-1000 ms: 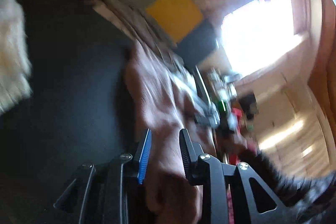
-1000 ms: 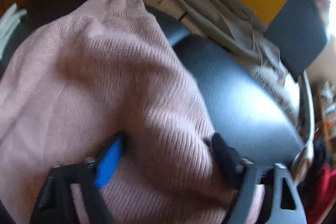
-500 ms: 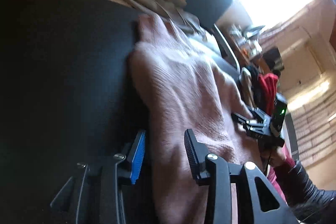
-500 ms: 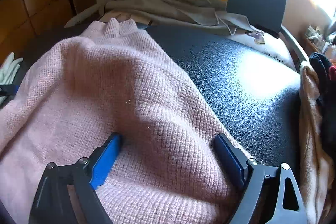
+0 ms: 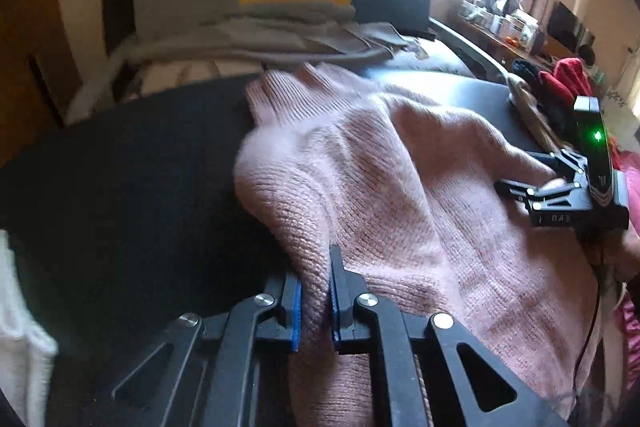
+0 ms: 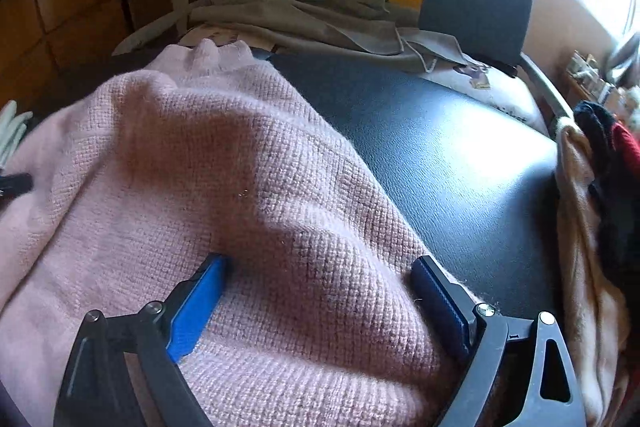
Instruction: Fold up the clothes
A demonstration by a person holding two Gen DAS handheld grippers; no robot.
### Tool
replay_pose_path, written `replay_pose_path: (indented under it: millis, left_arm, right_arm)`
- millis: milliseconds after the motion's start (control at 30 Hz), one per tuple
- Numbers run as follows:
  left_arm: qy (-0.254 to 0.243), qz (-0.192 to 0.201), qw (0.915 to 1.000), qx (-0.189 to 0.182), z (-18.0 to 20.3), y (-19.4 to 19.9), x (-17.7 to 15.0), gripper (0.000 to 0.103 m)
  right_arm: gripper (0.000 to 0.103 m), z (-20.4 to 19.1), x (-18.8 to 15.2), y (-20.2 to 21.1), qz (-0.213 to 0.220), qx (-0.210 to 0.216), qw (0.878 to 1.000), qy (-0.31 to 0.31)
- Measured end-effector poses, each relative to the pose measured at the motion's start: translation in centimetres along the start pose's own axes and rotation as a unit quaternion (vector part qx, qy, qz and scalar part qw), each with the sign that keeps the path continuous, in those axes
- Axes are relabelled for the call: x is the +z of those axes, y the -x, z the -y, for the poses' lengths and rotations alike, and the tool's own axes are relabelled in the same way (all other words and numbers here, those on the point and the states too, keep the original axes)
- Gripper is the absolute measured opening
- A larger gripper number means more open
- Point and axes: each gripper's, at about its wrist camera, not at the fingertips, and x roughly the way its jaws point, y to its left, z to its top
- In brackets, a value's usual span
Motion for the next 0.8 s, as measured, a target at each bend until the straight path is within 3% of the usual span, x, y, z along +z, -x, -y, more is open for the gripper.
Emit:
replay_pose_path:
  millis: [133,200,233,267,300,333,400,433,467,500,533,567,633,667,700,767,800]
  left_arm:
    - [-0.018,0.042,0.9965,0.071,0.4,3.7,0.6,0.008]
    - [-0.013,0.075,0.9916,0.104,0.6,6.6,1.7,0.008]
    - [-0.021,0.091,0.9877,0.126,0.8,7.9,1.8,0.008]
    - [-0.03,0.107,0.9829,0.147,1.0,9.3,1.8,0.008]
    - [-0.061,0.122,0.9725,0.189,2.0,10.4,1.4,0.008]
    - [-0.091,0.136,0.9593,0.23,3.0,11.5,0.9,0.008]
    - [-0.138,0.12,0.9469,0.264,3.9,11.6,-0.7,0.009]
    - [-0.152,0.089,0.9496,0.259,4.2,11.1,-1.7,0.009]
    - [-0.145,0.038,0.9657,0.212,3.5,10.3,-3.2,0.009]
    - [-0.118,0.007,0.9819,0.147,2.4,10.1,-4.1,0.009]
    - [-0.091,-0.024,0.9922,0.082,1.4,9.8,-5.0,0.01]
    - [-0.064,-0.055,0.9963,0.016,0.3,9.6,-5.9,0.01]
    - [0.006,-0.064,0.9963,-0.058,-2.6,10.1,-7.0,0.012]
    - [0.042,-0.061,0.9935,-0.086,-4.2,10.5,-7.3,0.015]
    - [0.074,-0.055,0.9908,-0.099,-5.7,10.6,-7.1,0.016]
    - [0.101,-0.032,0.9901,-0.092,-7.6,10.6,-6.3,0.017]
    - [0.115,-0.02,0.9892,-0.089,-8.6,10.6,-5.9,0.018]
  right_arm:
    - [0.086,-1.0,-0.5,1.0,-0.012,-0.032,0.999,0.0]
    - [0.052,-2.6,-0.8,2.1,-0.011,-0.054,0.998,0.023]
    - [0.044,-3.8,-1.3,2.8,-0.007,-0.068,0.997,0.044]
    - [0.029,-4.9,-1.7,3.5,-0.003,-0.083,0.994,0.064]
    - [0.021,-6.0,-2.2,4.1,0.0,-0.096,0.992,0.083]
    - [0.02,-6.7,-3.2,4.8,0.003,-0.103,0.99,0.092]
    - [0.02,-8.1,-5.2,6.0,0.007,-0.115,0.987,0.108]
    - [0.02,-8.7,-6.3,6.5,0.003,-0.117,0.987,0.109]
    - [0.02,-9.2,-7.5,7.0,-0.002,-0.12,0.987,0.112]
    - [0.02,-9.5,-8.6,7.6,-0.008,-0.125,0.985,0.119]
    - [0.021,-9.5,-9.4,8.2,-0.014,-0.125,0.985,0.122]
    - [0.021,-9.4,-10.2,8.8,-0.021,-0.123,0.984,0.123]
    - [0.029,-8.3,-11.2,10.0,-0.035,-0.1,0.988,0.116]
    - [0.042,-7.4,-11.4,10.7,-0.045,-0.077,0.991,0.1]
    - [0.065,-6.4,-11.4,11.4,-0.053,-0.052,0.994,0.081]
    - [0.084,-4.1,-10.4,12.8,-0.044,0.013,0.999,0.024]
    - [0.085,-2.9,-9.8,13.5,-0.037,0.041,0.998,-0.004]
